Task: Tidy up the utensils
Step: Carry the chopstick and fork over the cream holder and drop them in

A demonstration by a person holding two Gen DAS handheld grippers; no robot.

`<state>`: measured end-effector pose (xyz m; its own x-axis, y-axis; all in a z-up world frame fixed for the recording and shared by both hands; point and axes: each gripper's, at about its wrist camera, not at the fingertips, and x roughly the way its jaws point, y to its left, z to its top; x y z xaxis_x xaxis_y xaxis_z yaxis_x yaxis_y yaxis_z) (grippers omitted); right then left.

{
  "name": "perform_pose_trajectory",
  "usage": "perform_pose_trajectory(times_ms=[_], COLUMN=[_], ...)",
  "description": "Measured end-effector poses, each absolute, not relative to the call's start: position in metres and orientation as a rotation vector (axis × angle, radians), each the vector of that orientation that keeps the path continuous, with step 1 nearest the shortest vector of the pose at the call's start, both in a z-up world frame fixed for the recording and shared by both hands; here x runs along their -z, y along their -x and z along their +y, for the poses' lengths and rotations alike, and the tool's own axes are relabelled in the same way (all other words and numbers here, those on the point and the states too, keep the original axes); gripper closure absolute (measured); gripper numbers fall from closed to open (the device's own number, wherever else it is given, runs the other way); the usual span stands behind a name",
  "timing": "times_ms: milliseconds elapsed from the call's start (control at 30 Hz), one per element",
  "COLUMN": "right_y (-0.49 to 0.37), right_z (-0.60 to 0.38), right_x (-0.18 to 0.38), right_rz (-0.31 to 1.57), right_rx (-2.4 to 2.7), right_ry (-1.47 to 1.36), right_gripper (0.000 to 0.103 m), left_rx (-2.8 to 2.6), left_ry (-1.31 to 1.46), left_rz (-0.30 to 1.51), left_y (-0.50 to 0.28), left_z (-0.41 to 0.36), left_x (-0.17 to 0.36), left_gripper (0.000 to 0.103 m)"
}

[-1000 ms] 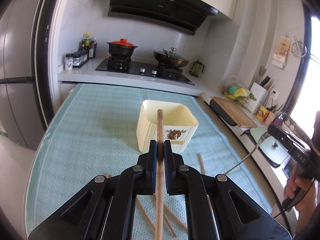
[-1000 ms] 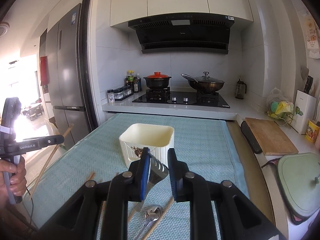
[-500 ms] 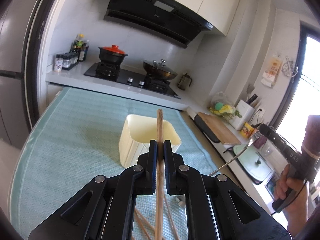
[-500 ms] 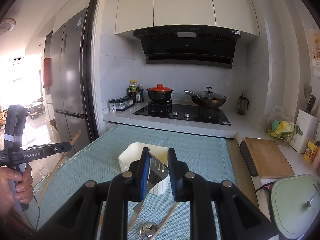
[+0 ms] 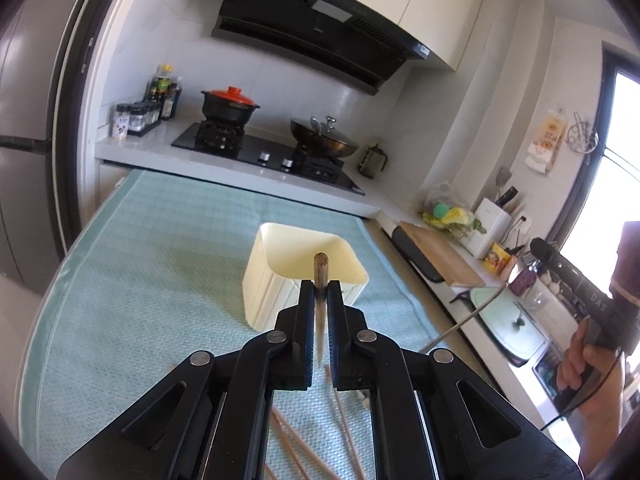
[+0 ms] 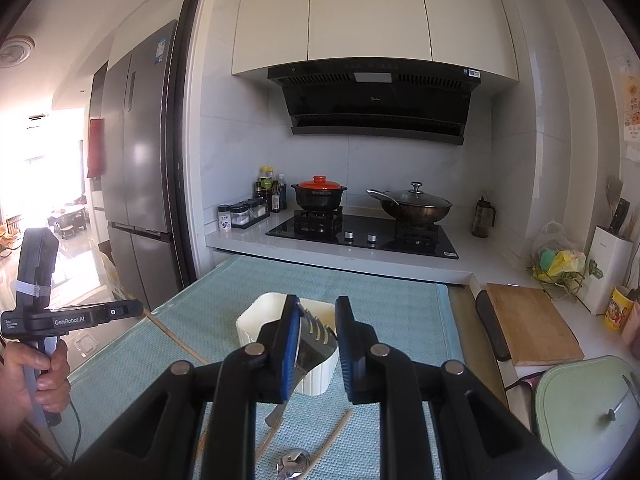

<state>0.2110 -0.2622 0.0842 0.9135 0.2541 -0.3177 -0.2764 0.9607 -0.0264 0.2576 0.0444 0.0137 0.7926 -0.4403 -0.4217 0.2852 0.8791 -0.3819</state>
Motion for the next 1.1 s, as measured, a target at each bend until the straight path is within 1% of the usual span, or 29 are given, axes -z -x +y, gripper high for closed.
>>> perform_pose_trajectory(times_ms=[167,333,467,567,700,800,833,867,900,1100], right_y=[-0.219,-0.236,-0.263,-0.290,-0.332,-0.365,-0.376,-0.388,-0.400,-0.470], right_z=[-0.261,-0.255,-0.247,-0.238,-0.228,-0.221,-0.220,-0.218,-0.217,-0.217], right_x=[-0.091,-0.115,-0.138,-0.150,-0.149,-0.132,-0.123,-0.114,-0.102,-0.026], right_rz=[0.319,0.295,0.269,0.252,0.254,0.292,0.312,0.333,0.356,0.532], right_rx=[-0.282,-0.303,-0.308,-0.301,-0.293,-0.300,-0.305,-0.309,-0.311,-0.295], right_ry=[0.074,0.085,0.092,0.099,0.096,0.088,0.083,0.079,0.077,0.043], right_gripper=[0.084,0.085,0.085,0.085,0.086,0.087,0.088,0.092,0.094,0.095], left_rx=[0.401,0.404,0.401,0.394,0.379,0.376,0.375,0.376,0.378,0.372], left_ry=[0.274,0.245,0.208,0.185,0.151,0.146,0.149,0.148,0.144,0.130], left_rz=[0.497,0.434,0.389,0.393,0.435,0.500,0.523,0.544,0.564,0.697], left_y=[-0.261,-0.280,-0.309,-0.339,-0.379,-0.408,-0.417,-0.424,-0.431,-0.471], left_z=[0.041,0.040,0.030,0.017,-0.001,-0.010,-0.012,-0.014,-0.017,-0.034], left_x=[-0.032,-0.069,-0.098,-0.105,-0.095,-0.073,-0.065,-0.056,-0.048,0.001], left_gripper=[0.099,0.099,0.099,0.099,0.099,0.099,0.099,0.099,0.099,0.099])
